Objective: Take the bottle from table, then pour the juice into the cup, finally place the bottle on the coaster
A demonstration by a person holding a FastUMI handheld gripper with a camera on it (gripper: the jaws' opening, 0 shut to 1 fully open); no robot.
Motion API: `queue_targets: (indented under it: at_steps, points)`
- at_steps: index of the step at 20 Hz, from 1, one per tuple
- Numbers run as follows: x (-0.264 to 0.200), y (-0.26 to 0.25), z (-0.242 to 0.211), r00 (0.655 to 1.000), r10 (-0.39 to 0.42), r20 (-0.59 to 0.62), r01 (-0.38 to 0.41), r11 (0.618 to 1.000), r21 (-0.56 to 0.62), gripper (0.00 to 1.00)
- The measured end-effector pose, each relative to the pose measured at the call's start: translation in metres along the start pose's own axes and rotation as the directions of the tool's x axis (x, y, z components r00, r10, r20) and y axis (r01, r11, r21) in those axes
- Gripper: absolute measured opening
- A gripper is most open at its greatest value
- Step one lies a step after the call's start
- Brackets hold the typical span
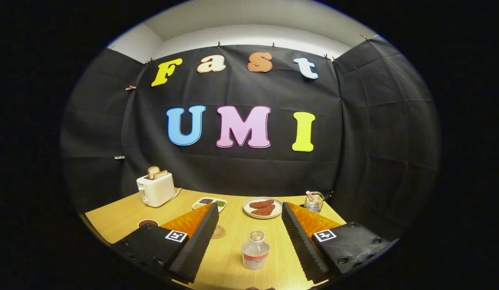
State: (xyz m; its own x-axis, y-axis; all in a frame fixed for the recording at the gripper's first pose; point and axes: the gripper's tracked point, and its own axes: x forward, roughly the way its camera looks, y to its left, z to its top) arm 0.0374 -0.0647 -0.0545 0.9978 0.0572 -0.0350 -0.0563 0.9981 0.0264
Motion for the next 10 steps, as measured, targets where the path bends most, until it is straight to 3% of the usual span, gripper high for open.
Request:
queue_targets:
  at_steps: [5, 10]
  points:
    - [0.013, 0.006, -0.030, 0.999, 0.035, -0.019, -0.036, 0.999, -0.003, 0.97]
    - [0.034, -0.001, -0.061, 0.999, 0.021, -0.034, -0.022, 0.999, -0.024, 0.97]
